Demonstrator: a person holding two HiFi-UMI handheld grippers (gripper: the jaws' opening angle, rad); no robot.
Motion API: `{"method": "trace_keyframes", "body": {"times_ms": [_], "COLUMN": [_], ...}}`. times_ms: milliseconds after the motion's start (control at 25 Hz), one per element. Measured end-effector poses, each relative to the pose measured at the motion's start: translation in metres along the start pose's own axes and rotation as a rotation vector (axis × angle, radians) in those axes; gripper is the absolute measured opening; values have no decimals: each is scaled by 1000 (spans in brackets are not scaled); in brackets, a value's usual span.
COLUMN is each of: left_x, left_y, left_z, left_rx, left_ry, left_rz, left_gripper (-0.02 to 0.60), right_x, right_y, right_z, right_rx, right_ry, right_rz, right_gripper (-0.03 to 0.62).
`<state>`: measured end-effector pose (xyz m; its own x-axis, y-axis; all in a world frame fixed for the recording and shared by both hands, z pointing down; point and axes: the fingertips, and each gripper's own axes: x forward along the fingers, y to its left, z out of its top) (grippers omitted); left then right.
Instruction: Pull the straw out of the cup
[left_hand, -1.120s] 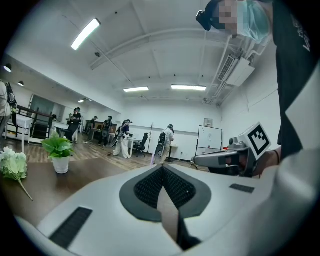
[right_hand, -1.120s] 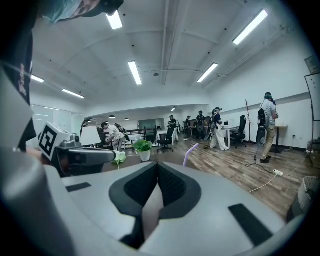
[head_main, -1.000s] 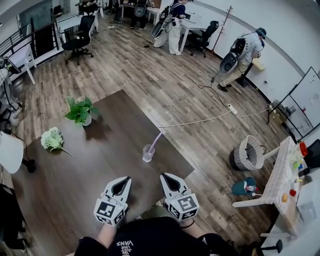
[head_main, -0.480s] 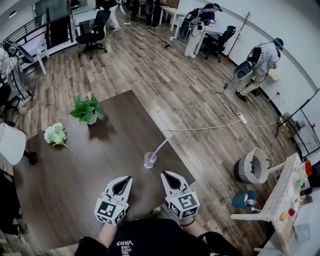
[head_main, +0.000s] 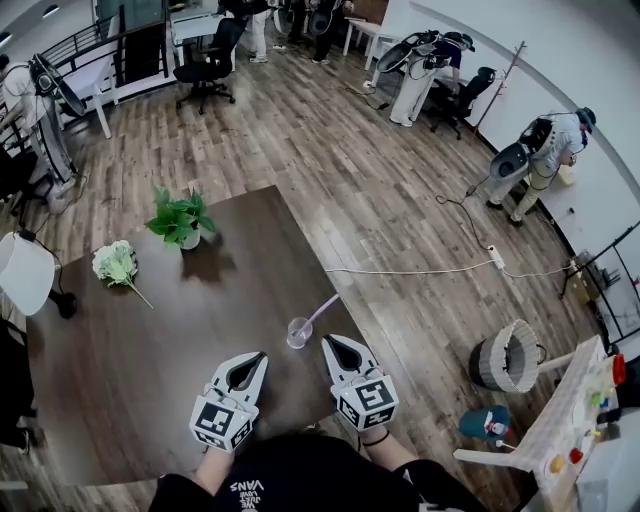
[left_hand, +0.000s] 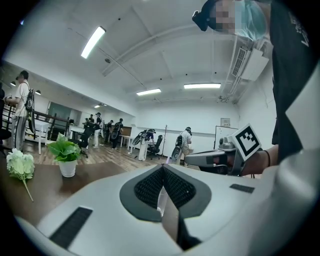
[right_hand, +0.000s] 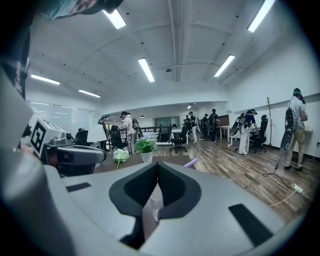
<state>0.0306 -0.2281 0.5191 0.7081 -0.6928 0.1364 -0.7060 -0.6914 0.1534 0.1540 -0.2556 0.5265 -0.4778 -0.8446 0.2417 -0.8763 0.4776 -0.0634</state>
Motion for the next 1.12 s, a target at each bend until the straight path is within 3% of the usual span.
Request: {"method": "trace_keyframes", "body": {"times_ms": [520,920,960,1040,1120], "left_x": [-3,-1,0,1,1], "left_y": [11,13,13,13,11], "left_z": [-5,-7,-6,-5,-5], "left_rx": [-13,-16,-13,-5,-8], "left_ry": [6,8,7,5,6], "left_rz": [68,70,70,67,66], "left_gripper": [11,11,11,11,11], "right_x": [43,57,58,59,59], "right_y": [-10,-7,-8,-10,-12], "right_z": [-20,-40,-42,-46,-49], "right_rx": [-4,29,32,40,44], "right_ry": [51,100,106,121,133], "right_rz": [62,93,90,85,81], "right_gripper": [18,20,27,124,127]}}
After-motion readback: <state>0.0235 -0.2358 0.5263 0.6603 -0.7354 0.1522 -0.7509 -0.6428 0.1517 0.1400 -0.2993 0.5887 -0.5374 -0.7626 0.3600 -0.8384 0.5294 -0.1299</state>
